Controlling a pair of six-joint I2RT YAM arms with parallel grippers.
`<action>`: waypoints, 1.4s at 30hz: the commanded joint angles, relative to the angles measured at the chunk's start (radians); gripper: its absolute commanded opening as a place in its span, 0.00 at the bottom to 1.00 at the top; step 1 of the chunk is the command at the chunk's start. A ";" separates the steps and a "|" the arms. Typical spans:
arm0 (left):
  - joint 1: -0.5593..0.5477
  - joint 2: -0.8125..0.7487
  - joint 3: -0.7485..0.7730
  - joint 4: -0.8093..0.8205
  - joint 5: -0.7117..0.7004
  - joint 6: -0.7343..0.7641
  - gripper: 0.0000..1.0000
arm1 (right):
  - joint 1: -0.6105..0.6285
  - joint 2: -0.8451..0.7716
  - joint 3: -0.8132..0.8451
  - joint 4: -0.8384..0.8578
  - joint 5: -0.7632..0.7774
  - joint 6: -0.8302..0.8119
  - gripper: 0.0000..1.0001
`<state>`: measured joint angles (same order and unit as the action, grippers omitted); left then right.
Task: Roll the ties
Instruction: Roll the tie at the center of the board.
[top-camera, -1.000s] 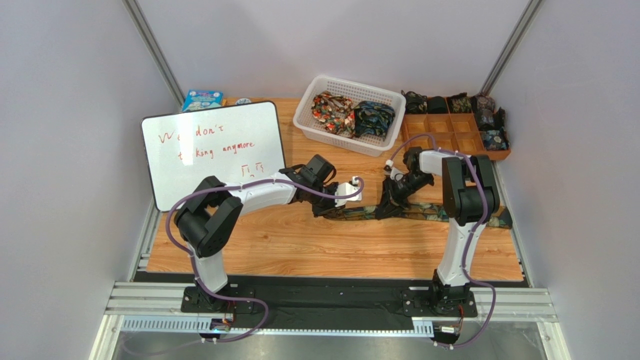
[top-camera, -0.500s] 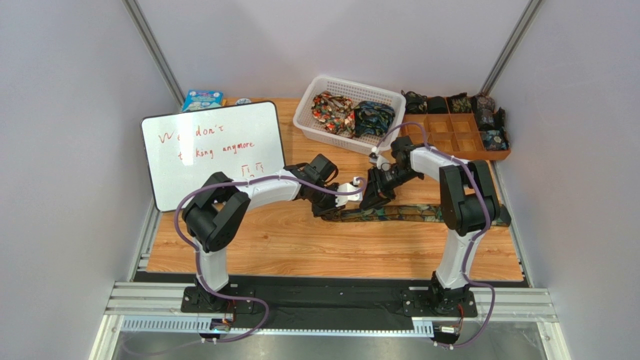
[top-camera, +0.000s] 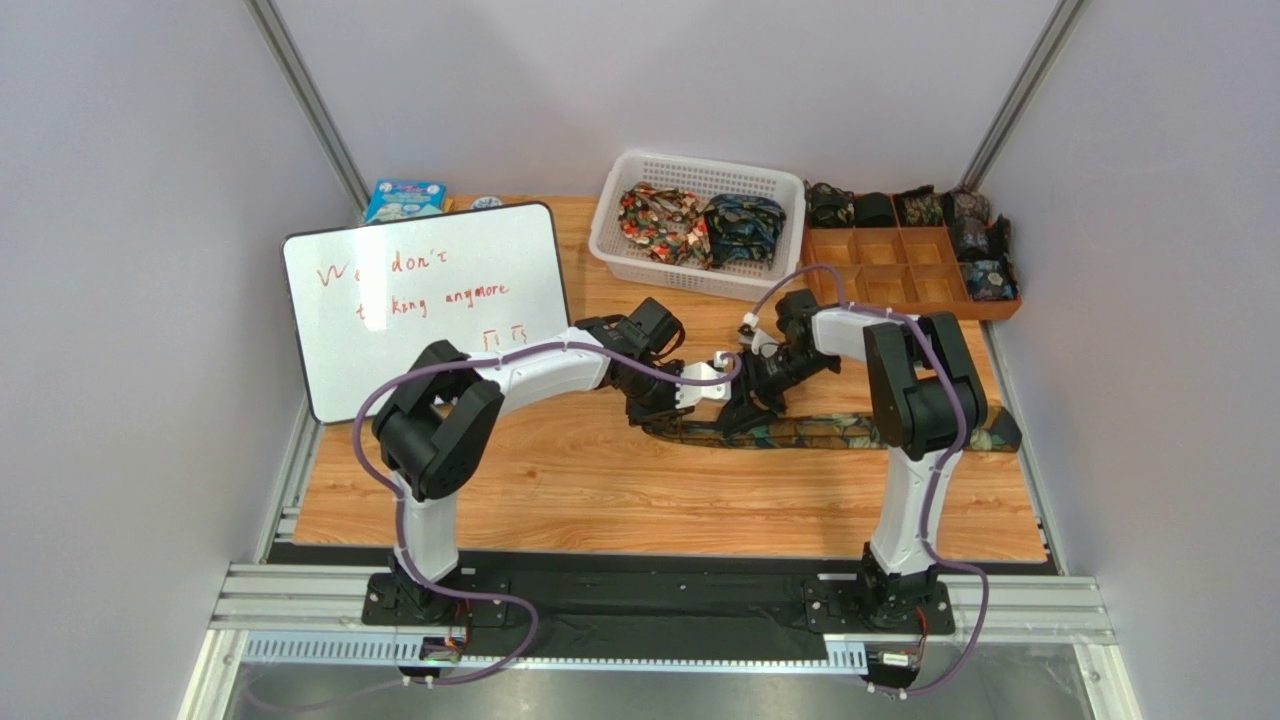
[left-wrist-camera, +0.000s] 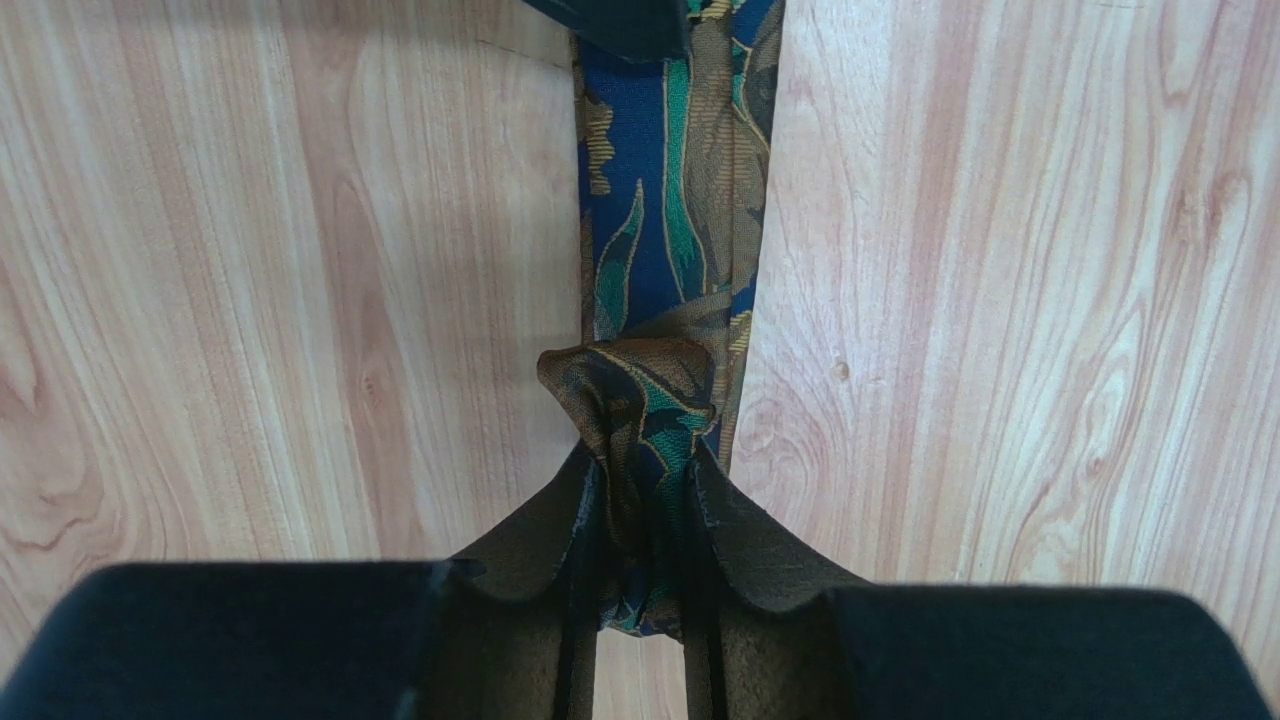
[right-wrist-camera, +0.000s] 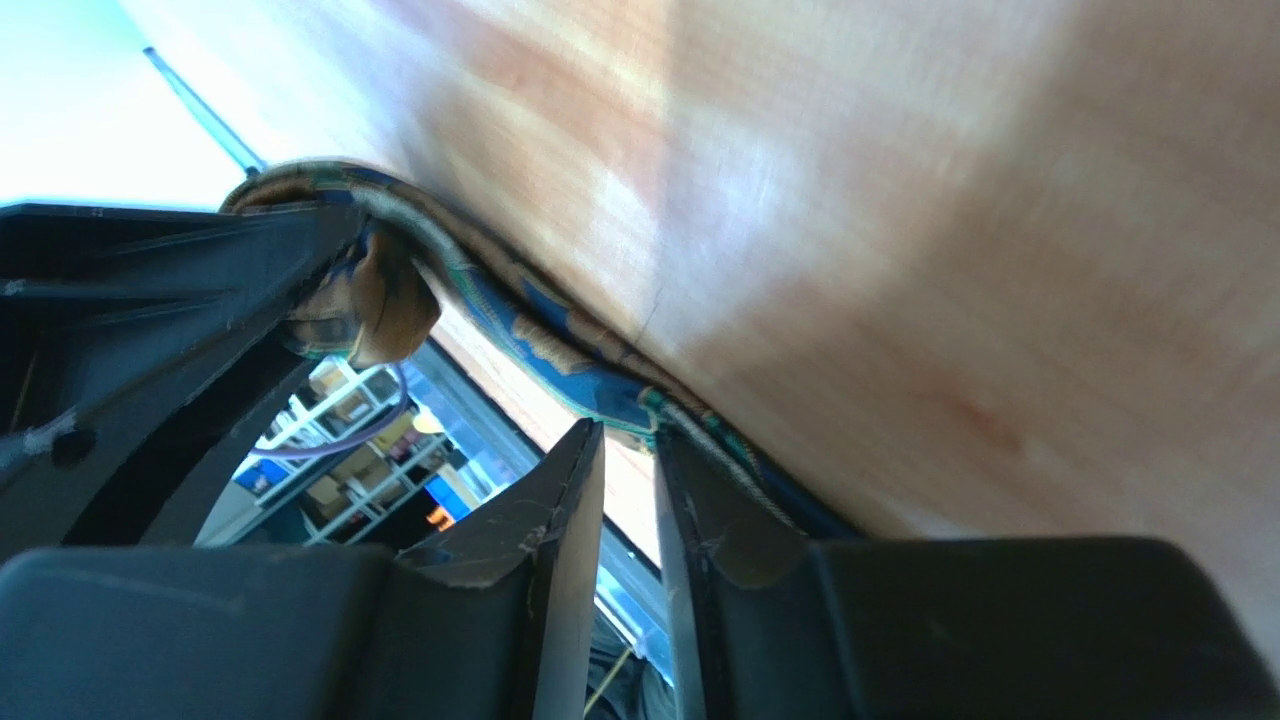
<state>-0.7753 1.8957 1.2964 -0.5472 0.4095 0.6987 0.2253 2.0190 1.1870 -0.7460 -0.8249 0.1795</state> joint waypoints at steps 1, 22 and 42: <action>-0.013 0.043 0.050 -0.066 -0.014 0.035 0.23 | 0.002 -0.118 -0.050 0.150 -0.089 0.128 0.29; -0.021 0.066 0.067 -0.076 0.008 0.027 0.23 | 0.178 -0.194 -0.300 0.835 -0.020 0.612 0.36; -0.021 0.059 0.060 -0.071 0.017 0.033 0.24 | 0.220 -0.109 -0.276 0.758 0.052 0.577 0.12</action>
<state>-0.7818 1.9472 1.3346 -0.6312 0.3782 0.7132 0.4278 1.8778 0.8860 0.0135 -0.8349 0.7860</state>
